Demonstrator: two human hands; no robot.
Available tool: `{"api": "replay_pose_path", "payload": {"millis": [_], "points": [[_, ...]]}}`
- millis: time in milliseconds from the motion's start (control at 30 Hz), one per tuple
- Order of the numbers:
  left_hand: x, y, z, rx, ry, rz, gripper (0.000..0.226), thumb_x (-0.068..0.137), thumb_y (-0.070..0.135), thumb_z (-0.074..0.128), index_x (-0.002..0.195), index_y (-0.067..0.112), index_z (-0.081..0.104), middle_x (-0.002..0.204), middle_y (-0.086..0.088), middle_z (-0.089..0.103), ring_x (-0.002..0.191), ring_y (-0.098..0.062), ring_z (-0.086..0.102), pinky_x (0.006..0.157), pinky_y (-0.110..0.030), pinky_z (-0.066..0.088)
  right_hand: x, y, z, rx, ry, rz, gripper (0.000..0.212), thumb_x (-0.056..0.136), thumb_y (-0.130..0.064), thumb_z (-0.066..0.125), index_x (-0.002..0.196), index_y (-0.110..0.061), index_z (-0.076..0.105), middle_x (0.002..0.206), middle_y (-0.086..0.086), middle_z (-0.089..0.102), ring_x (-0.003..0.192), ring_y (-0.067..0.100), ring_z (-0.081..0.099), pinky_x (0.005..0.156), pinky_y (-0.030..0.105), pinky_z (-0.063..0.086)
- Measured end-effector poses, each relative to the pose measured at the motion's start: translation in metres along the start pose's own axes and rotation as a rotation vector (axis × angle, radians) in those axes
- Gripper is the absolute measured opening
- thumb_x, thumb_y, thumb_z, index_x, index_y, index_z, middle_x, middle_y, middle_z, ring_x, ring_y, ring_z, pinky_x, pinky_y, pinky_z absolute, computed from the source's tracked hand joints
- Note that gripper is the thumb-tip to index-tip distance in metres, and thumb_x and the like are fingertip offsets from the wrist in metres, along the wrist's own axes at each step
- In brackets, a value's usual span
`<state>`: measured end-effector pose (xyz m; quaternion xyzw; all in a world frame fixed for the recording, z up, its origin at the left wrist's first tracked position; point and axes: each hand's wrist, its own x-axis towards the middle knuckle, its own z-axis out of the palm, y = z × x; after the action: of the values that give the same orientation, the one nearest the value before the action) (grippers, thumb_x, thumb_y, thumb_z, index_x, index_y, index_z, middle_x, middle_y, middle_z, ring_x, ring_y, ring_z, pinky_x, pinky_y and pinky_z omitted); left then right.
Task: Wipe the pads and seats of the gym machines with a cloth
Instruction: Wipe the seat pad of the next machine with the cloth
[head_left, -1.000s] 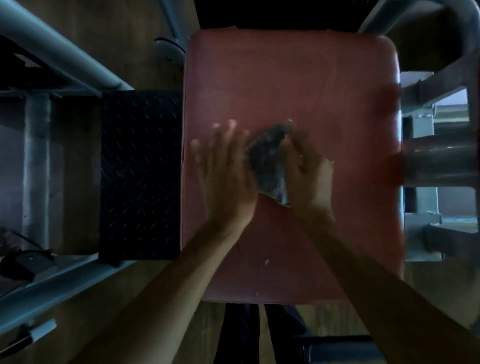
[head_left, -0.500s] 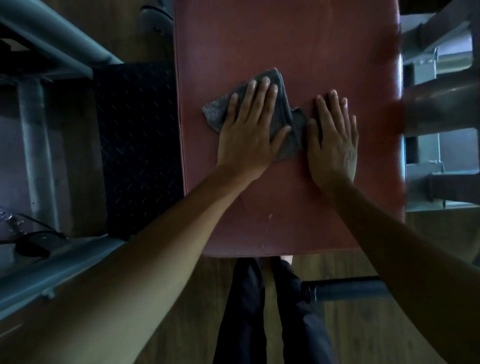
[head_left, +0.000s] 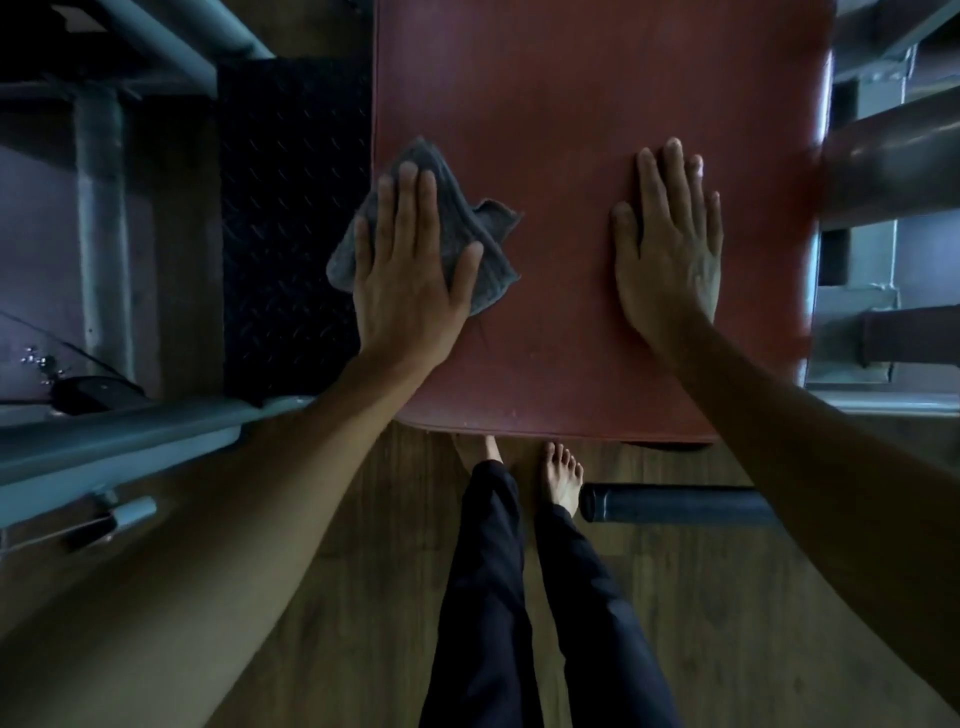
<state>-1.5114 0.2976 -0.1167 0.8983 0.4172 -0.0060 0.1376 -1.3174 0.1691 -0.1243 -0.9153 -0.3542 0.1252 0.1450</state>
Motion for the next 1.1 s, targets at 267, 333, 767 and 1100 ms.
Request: {"api": "replay_pose_path", "payload": {"millis": [267, 333, 767, 1100], "points": [[-0.104, 0.023, 0.019, -0.005, 0.024, -0.248, 0.074, 0.104, 0.054, 0.021, 0.158, 0.006, 0.005, 0.167, -0.011, 0.002, 0.155, -0.024, -0.001, 0.126, -0.047, 0.003, -0.021, 0.007, 0.0, -0.025, -0.017, -0.05, 0.055, 0.106, -0.04, 0.023, 0.157, -0.022, 0.015, 0.165, 0.0, 0.008, 0.152, 0.018, 0.003, 0.122, 0.035, 0.0], [-0.128, 0.039, 0.027, -0.003, 0.033, -0.251, 0.074, 0.104, 0.052, 0.026, 0.158, 0.004, 0.009, 0.167, -0.013, 0.006, 0.155, -0.026, 0.001, 0.125, -0.049, 0.005, -0.022, 0.007, 0.001, -0.027, -0.008, -0.047, 0.055, 0.105, -0.04, 0.023, 0.157, -0.022, 0.015, 0.165, 0.0, 0.008, 0.152, 0.018, 0.002, 0.122, 0.034, -0.001], [-0.105, 0.068, 0.035, 0.015, 0.084, -0.295, 0.079, 0.103, 0.054, 0.032, 0.156, -0.001, 0.012, 0.165, -0.019, 0.009, 0.154, -0.029, 0.006, 0.126, -0.045, 0.004, -0.022, 0.006, 0.005, -0.028, 0.036, -0.036, 0.055, 0.105, -0.04, 0.023, 0.157, -0.022, 0.018, 0.165, 0.0, 0.011, 0.152, 0.019, 0.005, 0.122, 0.037, 0.001], [-0.114, 0.036, 0.029, 0.084, -0.049, 0.092, 0.073, 0.103, 0.055, 0.026, 0.158, 0.007, 0.015, 0.166, -0.01, 0.013, 0.154, -0.02, 0.006, 0.126, -0.038, 0.001, -0.022, 0.005, 0.005, -0.036, 0.049, -0.028, 0.055, 0.104, -0.04, 0.025, 0.156, -0.023, 0.02, 0.165, 0.0, 0.013, 0.152, 0.019, 0.007, 0.123, 0.037, 0.004]]}}
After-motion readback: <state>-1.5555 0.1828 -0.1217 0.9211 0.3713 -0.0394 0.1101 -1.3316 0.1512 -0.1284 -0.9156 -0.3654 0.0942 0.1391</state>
